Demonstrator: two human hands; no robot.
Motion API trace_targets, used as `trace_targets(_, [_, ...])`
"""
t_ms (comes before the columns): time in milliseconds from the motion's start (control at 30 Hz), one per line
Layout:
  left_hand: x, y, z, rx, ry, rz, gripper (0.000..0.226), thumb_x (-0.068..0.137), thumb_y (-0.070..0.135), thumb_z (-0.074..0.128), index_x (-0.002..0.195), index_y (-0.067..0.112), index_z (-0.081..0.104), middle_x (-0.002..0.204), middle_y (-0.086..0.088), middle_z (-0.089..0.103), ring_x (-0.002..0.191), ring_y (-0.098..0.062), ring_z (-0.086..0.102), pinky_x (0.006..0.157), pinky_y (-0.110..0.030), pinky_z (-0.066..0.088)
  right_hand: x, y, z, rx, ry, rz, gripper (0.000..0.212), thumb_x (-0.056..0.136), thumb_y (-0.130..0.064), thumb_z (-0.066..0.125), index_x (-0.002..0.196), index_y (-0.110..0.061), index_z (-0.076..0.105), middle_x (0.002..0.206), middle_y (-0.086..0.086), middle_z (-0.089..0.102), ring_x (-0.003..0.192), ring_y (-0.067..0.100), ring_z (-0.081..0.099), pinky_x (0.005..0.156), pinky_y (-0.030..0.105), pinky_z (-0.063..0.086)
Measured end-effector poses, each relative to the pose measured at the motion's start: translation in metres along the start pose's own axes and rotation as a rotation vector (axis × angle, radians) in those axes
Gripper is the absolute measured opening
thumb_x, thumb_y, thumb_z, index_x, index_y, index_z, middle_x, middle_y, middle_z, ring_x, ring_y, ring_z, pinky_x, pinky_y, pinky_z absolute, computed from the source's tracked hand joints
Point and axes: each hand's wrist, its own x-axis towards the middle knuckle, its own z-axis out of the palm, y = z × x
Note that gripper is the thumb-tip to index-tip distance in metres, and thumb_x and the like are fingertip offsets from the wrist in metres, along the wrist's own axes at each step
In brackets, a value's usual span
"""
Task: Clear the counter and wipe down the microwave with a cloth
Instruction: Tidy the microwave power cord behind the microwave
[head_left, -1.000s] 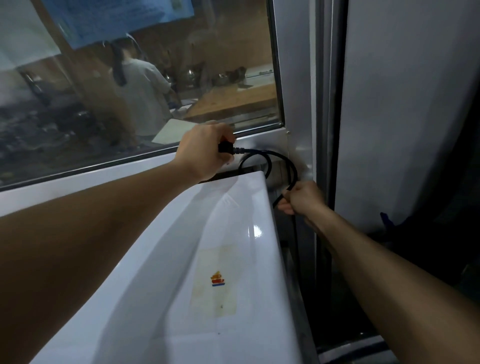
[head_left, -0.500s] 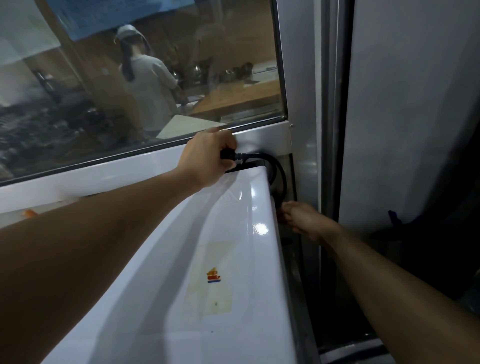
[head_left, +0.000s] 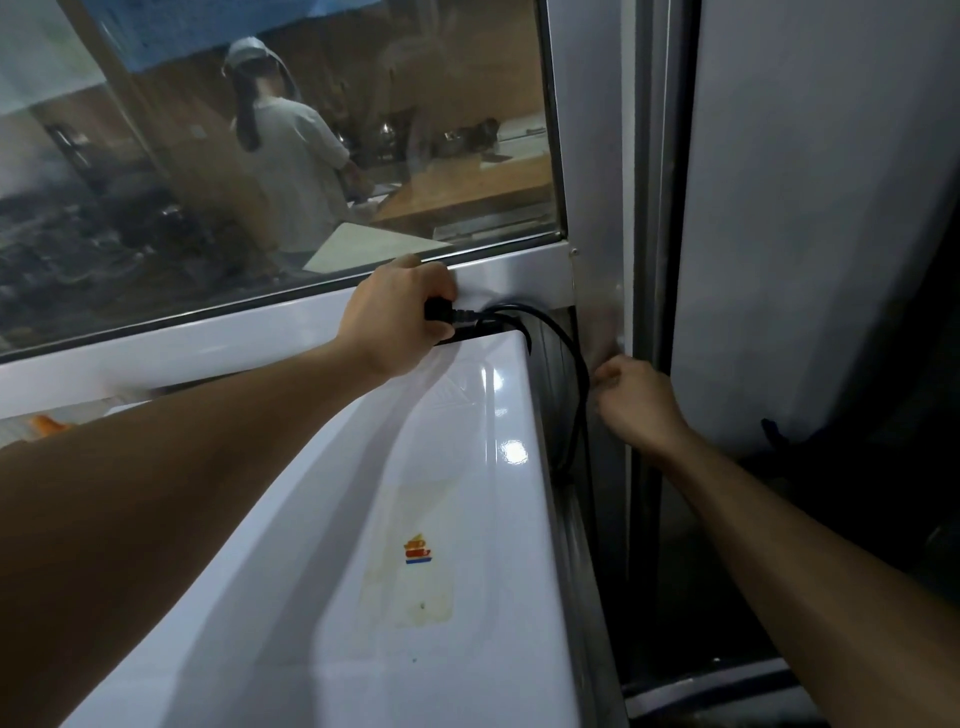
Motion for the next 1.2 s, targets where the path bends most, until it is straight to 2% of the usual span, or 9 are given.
trace_targets(167, [-0.002, 0.001, 0.0, -0.003, 0.013, 0.005, 0.026, 0.073, 0.008, 0.073, 0.099, 0.012, 0.067, 0.102, -0.01, 0.06, 0.089, -0.032, 0.057, 0.077, -0.043, 0.05, 0.009, -0.001, 0.016, 0.103, -0.181, 0.039, 0.029, 0.084, 0.004, 0.045, 0.109, 0.004, 0.06, 0.109, 0.023, 0.063, 0.102, 0.038, 0.06, 0.093, 0.052, 0.049])
trace_targets(267, [-0.001, 0.001, -0.004, 0.011, 0.007, 0.002, 0.027, 0.075, 0.008, 0.072, 0.101, 0.012, 0.067, 0.102, -0.01, 0.059, 0.088, -0.032, 0.057, 0.078, -0.045, 0.051, 0.015, -0.009, 0.033, 0.195, -0.279, 0.105, 0.038, 0.09, -0.007, 0.043, 0.128, -0.006, 0.052, 0.11, 0.009, 0.057, 0.103, 0.027, 0.055, 0.097, 0.042, 0.048])
trace_targets(367, [-0.001, -0.001, -0.007, 0.024, 0.006, 0.001, 0.027, 0.076, 0.008, 0.072, 0.102, 0.012, 0.067, 0.102, -0.01, 0.058, 0.087, -0.031, 0.057, 0.078, -0.045, 0.051, 0.017, -0.019, 0.04, 0.293, -0.297, 0.117, 0.04, 0.095, -0.011, 0.039, 0.134, -0.009, 0.044, 0.107, 0.004, 0.048, 0.101, 0.02, 0.045, 0.082, 0.025, 0.041])
trace_targets(500, [-0.006, -0.003, -0.002, 0.032, 0.0, -0.001, 0.026, 0.073, 0.008, 0.073, 0.098, 0.012, 0.067, 0.102, -0.01, 0.06, 0.089, -0.032, 0.057, 0.077, -0.043, 0.05, 0.002, -0.009, 0.037, 0.23, -0.344, 0.124, 0.037, 0.097, -0.003, 0.035, 0.134, -0.005, 0.041, 0.13, 0.014, 0.05, 0.12, 0.025, 0.047, 0.097, 0.028, 0.037])
trace_targets(633, [-0.007, -0.004, 0.0, 0.04, 0.005, -0.014, 0.026, 0.073, 0.007, 0.072, 0.097, 0.012, 0.067, 0.102, -0.01, 0.06, 0.09, -0.032, 0.056, 0.076, -0.04, 0.049, -0.004, -0.003, 0.031, 0.203, -0.409, 0.09, 0.051, 0.09, 0.011, 0.028, 0.139, -0.003, 0.033, 0.142, 0.015, 0.042, 0.131, 0.024, 0.04, 0.103, 0.026, 0.033])
trace_targets(767, [-0.006, -0.004, 0.0, 0.042, 0.003, -0.039, 0.027, 0.073, 0.01, 0.074, 0.099, 0.016, 0.068, 0.102, -0.006, 0.061, 0.09, -0.029, 0.056, 0.075, -0.036, 0.048, -0.002, -0.004, 0.022, 0.171, -0.42, 0.087, 0.052, 0.089, 0.014, 0.034, 0.139, -0.001, 0.033, 0.144, 0.015, 0.04, 0.134, 0.025, 0.038, 0.103, 0.026, 0.033])
trace_targets(933, [-0.005, -0.005, 0.0, 0.031, 0.002, -0.05, 0.027, 0.073, 0.011, 0.075, 0.099, 0.016, 0.069, 0.101, -0.005, 0.062, 0.09, -0.029, 0.057, 0.076, -0.039, 0.05, -0.006, -0.004, 0.013, 0.114, -0.411, 0.088, 0.058, 0.089, -0.002, 0.058, 0.141, -0.005, 0.034, 0.138, 0.012, 0.047, 0.124, 0.024, 0.047, 0.095, 0.026, 0.038])
trace_targets(1100, [-0.005, -0.006, 0.0, -0.004, -0.005, -0.048, 0.025, 0.073, 0.007, 0.074, 0.097, 0.014, 0.07, 0.1, -0.007, 0.06, 0.087, -0.029, 0.058, 0.077, -0.042, 0.052, -0.008, -0.007, 0.007, 0.01, -0.345, 0.052, 0.062, 0.088, -0.015, 0.062, 0.143, -0.01, 0.032, 0.139, 0.011, 0.046, 0.123, 0.025, 0.047, 0.102, 0.035, 0.041])
trace_targets(1200, [-0.005, -0.007, 0.001, -0.019, 0.013, -0.048, 0.024, 0.07, 0.005, 0.073, 0.092, 0.013, 0.068, 0.097, -0.007, 0.06, 0.084, -0.028, 0.058, 0.074, -0.042, 0.051, -0.009, -0.014, 0.0, -0.012, -0.277, 0.011, 0.059, 0.089, -0.016, 0.06, 0.141, -0.011, 0.034, 0.134, 0.011, 0.049, 0.114, 0.023, 0.051, 0.091, 0.029, 0.043])
